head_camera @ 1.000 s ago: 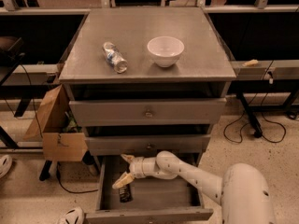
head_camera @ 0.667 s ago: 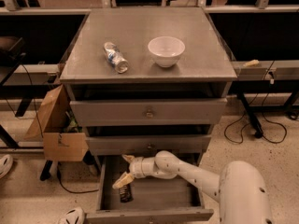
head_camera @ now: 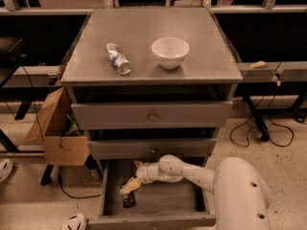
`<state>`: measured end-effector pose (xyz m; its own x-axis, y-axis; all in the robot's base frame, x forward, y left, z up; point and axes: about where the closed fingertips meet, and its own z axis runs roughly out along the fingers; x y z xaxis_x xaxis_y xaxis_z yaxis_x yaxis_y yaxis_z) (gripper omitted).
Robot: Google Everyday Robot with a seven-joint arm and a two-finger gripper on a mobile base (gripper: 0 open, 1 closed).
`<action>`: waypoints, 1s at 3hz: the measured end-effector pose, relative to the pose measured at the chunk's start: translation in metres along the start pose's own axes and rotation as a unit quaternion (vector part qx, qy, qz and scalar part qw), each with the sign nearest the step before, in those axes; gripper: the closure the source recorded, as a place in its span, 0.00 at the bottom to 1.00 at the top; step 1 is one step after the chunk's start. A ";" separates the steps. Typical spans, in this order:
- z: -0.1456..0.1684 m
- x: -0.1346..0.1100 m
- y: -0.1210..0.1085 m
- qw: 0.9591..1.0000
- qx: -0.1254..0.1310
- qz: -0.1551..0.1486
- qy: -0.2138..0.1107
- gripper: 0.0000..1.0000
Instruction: Pick rxbar chocolate from bottom drawer and place on counter
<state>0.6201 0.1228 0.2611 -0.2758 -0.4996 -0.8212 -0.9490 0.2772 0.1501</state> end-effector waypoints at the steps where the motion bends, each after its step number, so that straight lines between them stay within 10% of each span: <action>1: 0.000 0.000 0.000 1.000 0.000 0.000 0.000 0.00; 3: 0.033 0.022 0.008 0.995 -0.024 -0.097 -0.022 0.00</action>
Offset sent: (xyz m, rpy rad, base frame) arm -0.0029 0.0082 -0.0162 0.0284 -0.2078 0.1372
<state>0.6116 0.1410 0.2262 -0.0800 -0.5026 -0.8608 -0.9903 0.1387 0.0111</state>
